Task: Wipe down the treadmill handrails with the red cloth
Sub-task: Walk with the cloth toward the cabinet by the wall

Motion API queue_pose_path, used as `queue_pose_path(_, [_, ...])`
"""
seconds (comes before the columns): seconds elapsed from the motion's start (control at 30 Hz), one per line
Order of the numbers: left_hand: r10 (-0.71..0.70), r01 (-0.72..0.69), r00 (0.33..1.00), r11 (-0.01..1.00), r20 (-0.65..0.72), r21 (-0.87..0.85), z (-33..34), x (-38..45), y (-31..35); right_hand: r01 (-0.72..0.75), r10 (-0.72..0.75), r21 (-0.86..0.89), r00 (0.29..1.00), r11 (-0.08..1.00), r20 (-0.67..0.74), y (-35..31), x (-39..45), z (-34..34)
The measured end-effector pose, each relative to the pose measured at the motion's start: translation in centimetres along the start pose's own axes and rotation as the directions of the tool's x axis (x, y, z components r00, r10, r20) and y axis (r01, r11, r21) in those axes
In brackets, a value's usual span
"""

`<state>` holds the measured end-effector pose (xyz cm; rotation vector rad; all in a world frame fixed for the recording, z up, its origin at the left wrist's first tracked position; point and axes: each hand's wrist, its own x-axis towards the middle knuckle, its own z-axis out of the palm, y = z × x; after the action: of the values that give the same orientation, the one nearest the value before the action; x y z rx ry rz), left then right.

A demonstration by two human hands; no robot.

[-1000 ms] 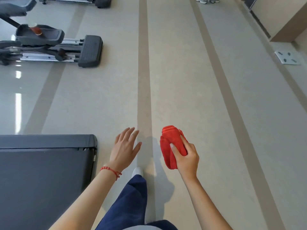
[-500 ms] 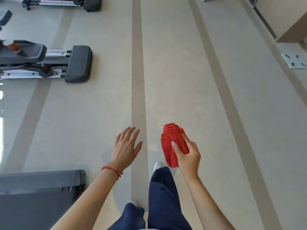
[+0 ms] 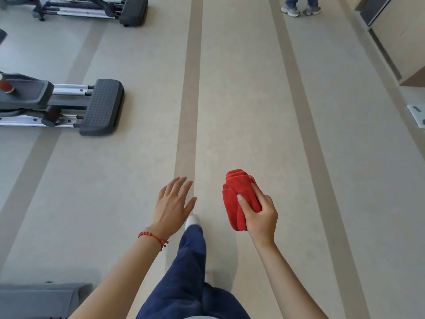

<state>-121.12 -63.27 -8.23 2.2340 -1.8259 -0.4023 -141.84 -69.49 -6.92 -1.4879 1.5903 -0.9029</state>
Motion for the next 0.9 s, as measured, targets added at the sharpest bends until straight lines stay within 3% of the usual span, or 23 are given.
queue_pose_path(0.47, [0.015,-0.014,0.999,1.000,-0.040,0.022,-5.0,29.6,-5.6,-0.011,0.011,0.001,1.000,1.000,-0.001,-7.2,26.6,10.1])
queue_pose_path(0.9, [-0.018,0.019,0.999,0.999,-0.037,0.028,-6.1,54.9,-6.5,-0.013,0.012,0.022,0.999,1.000,0.045,-11.3,51.4,16.2])
